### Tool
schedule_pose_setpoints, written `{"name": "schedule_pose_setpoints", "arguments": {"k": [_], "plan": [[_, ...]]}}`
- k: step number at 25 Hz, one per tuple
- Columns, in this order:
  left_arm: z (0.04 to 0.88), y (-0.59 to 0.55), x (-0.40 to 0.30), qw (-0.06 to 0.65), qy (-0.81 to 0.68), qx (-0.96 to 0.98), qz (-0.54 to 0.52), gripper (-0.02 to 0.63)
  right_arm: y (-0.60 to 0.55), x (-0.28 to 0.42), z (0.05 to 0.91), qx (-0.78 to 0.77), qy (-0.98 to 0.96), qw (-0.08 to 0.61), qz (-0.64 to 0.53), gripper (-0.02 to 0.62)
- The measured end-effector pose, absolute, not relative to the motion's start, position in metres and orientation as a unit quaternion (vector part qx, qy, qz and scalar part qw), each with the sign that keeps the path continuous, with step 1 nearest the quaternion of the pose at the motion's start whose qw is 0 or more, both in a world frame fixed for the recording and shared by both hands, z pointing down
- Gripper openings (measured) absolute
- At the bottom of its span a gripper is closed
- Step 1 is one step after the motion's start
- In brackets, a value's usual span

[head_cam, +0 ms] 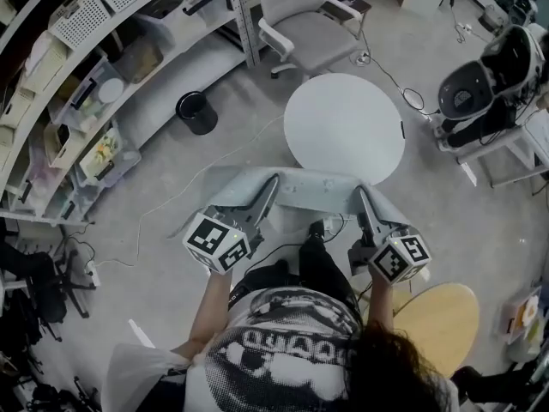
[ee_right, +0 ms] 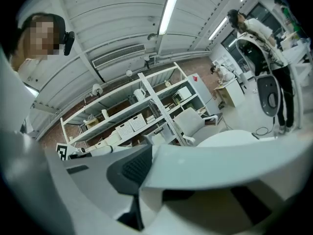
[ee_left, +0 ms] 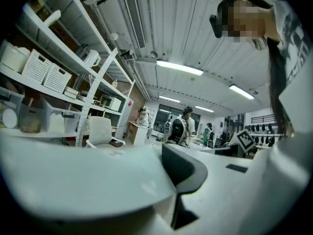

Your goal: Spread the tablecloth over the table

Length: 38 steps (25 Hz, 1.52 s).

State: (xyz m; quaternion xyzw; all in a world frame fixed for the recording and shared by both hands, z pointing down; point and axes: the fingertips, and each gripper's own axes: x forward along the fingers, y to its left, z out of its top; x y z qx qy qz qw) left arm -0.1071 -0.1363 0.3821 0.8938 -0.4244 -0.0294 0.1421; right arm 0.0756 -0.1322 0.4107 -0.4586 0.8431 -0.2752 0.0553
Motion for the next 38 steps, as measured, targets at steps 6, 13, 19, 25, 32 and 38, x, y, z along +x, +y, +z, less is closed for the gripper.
{"name": "schedule_pose_setpoints", "arguments": {"k": [6, 13, 19, 25, 32, 38], "plan": [[0.359, -0.193, -0.090, 0.114, -0.452, 0.884, -0.031, 0.066, -0.202, 0.091, 0.388, -0.420, 0.873, 0.036, -0.245, 0.058], [0.317, -0.255, -0.069, 0.052, -0.455, 0.888, -0.039, 0.067, -0.273, 0.109, 0.355, -0.391, 0.894, 0.055, -0.213, 0.060], [0.288, -0.307, -0.040, 0.018, -0.435, 0.899, -0.051, 0.067, -0.323, 0.137, 0.331, -0.390, 0.900, 0.075, -0.181, 0.063], [0.268, -0.348, -0.010, 0.000, -0.418, 0.906, -0.065, 0.067, -0.363, 0.166, 0.312, -0.395, 0.902, 0.081, -0.153, 0.064], [0.252, -0.380, 0.012, -0.014, -0.414, 0.908, -0.063, 0.067, -0.396, 0.188, 0.297, -0.395, 0.904, 0.085, -0.135, 0.064], [0.249, -0.403, 0.011, -0.011, -0.408, 0.910, -0.069, 0.067, -0.415, 0.187, 0.291, -0.399, 0.904, 0.084, -0.126, 0.065]]}}
